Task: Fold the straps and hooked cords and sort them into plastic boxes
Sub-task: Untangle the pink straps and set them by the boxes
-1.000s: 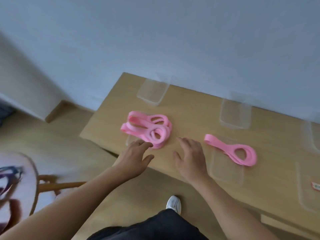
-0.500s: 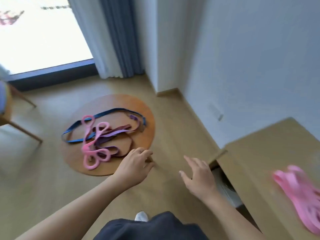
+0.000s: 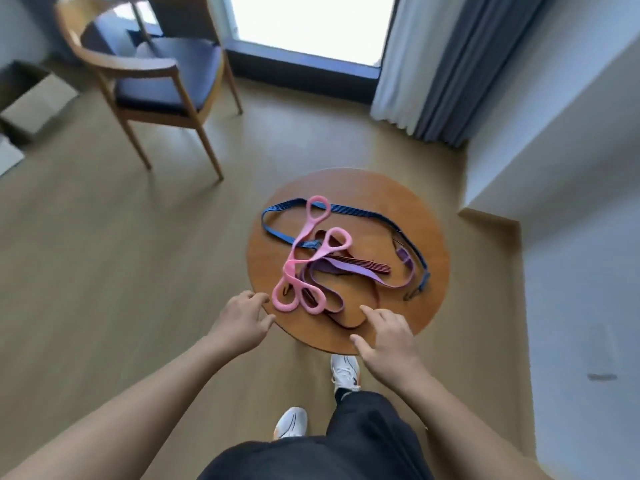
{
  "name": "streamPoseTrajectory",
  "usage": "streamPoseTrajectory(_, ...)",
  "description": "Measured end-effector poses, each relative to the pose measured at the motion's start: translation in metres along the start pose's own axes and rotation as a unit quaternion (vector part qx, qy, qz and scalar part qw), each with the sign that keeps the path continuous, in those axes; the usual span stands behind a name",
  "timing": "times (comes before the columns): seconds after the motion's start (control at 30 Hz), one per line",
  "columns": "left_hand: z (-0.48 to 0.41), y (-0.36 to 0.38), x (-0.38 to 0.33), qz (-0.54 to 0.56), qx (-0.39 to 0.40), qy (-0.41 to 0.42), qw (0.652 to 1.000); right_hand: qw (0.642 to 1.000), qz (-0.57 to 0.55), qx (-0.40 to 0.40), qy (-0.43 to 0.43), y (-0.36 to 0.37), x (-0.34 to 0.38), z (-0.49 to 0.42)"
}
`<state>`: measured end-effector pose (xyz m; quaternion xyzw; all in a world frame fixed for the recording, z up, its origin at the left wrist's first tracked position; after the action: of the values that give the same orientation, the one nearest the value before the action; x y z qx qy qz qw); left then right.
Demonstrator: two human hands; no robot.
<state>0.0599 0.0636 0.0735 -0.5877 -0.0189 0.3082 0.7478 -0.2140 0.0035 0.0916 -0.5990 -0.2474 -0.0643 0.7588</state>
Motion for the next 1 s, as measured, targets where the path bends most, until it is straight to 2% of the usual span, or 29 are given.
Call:
streamPoseTrajectory(0.17,-0.042,0.019,0.013,0.007,0.011,-0.114,0.993,0.997,0.008,0.068,-0.031,0.018,-0.003,-0.07)
streamPoseTrajectory(0.37,-0.111,0.059,0.009,0.052,0.028,-0.195,0.979,0.993,-0.002,0.108,-0.037,0.041,-0.023,-0.128)
streamPoseTrajectory(0.57,-0.168,0.099,-0.005,0.035,0.019,-0.206,0.978,0.989,-0.01,0.142,-0.037,0.067,-0.043,-0.15)
streamPoseTrajectory(0.73,-0.17,0.09,-0.016,0.044,-0.051,-0.229,0.971,0.986,-0.016,0.163,-0.039,0.082,-0.045,-0.162)
streamPoseTrajectory(0.83,-0.154,0.067,-0.035,0.118,-0.065,-0.239,0.962,0.986,-0.033,0.164,-0.023,0.083,-0.034,-0.175)
streamPoseTrajectory(0.93,-0.127,0.036,-0.046,0.293,-0.063,-0.306,0.904,0.985,-0.056,0.165,-0.016,0.084,-0.012,-0.192)
streamPoseTrajectory(1.0,-0.108,0.009,-0.046,0.358,-0.098,-0.311,0.875,0.983,-0.084,0.161,-0.008,0.085,0.007,-0.203)
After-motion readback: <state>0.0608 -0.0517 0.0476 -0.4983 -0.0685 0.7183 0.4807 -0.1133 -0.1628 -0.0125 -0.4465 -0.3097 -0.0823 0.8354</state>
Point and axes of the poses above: each hand's wrist, its own z-axis away from the middle knuckle, its own y-axis out of the palm, x = y × z, the point moved 4 cm from there along -z, towards the middle knuckle, and after that the axes turned 13 degrees about -x, right-handed, at the moved point
